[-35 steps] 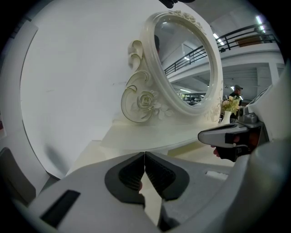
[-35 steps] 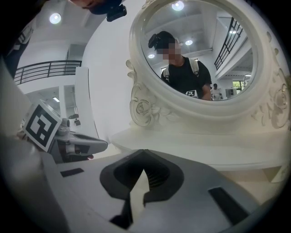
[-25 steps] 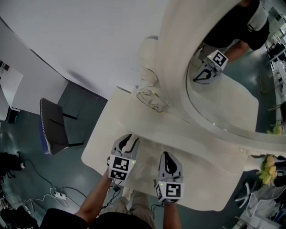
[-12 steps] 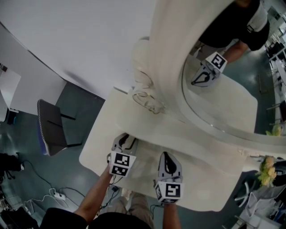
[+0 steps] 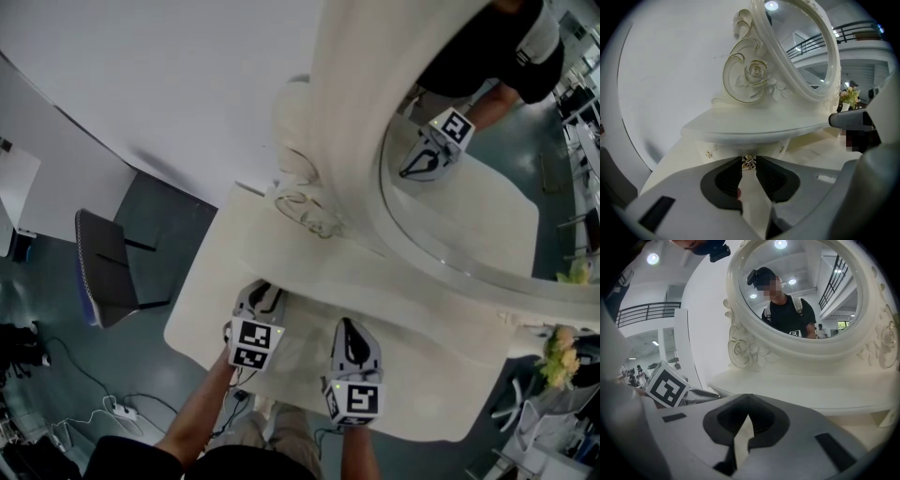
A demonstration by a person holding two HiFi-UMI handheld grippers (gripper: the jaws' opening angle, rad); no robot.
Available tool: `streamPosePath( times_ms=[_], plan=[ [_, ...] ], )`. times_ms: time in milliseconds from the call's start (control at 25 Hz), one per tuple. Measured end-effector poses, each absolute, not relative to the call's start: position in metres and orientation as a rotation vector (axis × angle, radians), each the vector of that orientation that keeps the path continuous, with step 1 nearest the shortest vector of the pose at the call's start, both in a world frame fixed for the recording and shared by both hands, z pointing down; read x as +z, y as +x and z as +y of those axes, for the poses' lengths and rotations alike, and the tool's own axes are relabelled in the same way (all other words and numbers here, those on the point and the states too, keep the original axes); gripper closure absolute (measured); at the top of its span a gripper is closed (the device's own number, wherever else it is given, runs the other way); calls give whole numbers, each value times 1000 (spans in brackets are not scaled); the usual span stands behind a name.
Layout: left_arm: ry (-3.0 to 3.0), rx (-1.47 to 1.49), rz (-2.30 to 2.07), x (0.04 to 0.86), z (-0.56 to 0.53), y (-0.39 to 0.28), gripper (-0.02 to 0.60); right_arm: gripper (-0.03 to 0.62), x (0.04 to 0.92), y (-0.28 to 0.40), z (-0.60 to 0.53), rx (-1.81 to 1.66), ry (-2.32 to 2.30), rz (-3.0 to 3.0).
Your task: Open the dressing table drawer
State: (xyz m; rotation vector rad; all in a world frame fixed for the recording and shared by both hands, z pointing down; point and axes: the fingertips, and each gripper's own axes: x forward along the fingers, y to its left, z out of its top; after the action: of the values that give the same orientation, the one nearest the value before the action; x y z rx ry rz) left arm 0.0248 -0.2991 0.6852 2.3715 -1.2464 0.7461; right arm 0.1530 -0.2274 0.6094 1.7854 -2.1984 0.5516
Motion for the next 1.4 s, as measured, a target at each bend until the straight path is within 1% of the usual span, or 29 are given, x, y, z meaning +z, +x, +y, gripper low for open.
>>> streamPosePath(
  times_ms=[1400],
  plan=[
    [2343, 772, -1267, 690, -246, -1, 489, 597, 605, 141, -192, 535, 1783, -2225]
  ],
)
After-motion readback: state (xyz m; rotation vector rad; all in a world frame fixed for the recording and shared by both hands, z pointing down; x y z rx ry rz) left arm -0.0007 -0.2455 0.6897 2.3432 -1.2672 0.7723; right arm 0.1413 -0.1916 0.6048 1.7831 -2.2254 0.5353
